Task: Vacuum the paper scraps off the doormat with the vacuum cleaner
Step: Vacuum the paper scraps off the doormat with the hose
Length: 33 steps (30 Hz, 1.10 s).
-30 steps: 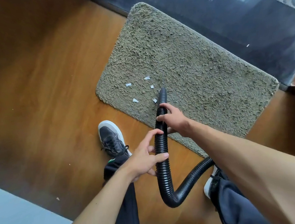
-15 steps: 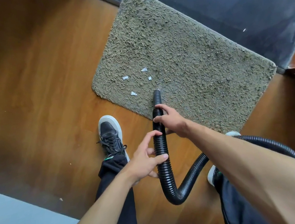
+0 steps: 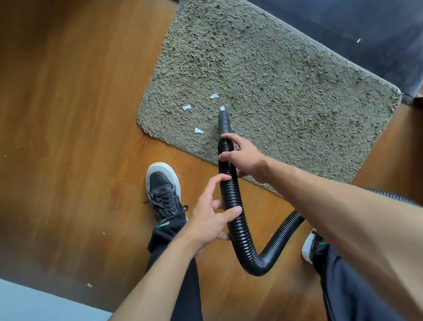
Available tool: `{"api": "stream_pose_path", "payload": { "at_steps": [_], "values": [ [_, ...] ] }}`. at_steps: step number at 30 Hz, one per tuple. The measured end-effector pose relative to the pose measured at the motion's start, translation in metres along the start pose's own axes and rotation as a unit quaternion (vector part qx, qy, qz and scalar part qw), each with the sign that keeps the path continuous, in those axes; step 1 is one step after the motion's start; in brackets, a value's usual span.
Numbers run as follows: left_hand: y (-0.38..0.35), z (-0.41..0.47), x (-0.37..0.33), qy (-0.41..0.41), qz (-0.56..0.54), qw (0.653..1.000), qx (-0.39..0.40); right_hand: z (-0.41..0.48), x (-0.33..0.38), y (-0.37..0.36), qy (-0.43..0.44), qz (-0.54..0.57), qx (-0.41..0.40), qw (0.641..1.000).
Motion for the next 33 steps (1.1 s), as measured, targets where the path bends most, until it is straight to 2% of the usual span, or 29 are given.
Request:
{"api": "stream_pose_path", "payload": {
  "at_steps": [23,33],
  "values": [
    [0.031,0.019,-0.023,-0.009,-0.014,1.000,-0.005,0.024,0.043,-0.014,0.013,-0.051,0.012,0.999],
    [0.048,-0.002,-0.007,0.005,-0.054,0.998,-0.036,0.025,0.049,-0.058,0.040,-0.144,0.029,0.988]
  ]
}}
Point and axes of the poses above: each hand's wrist, its own z-axis towards the middle knuckle, its own y-axis out of the back of the hand, x = y × z, the point moved 10 cm from there along z, towards the middle knuckle, and after that the axes turned 9 degrees about -y, right-handed, at the moved point
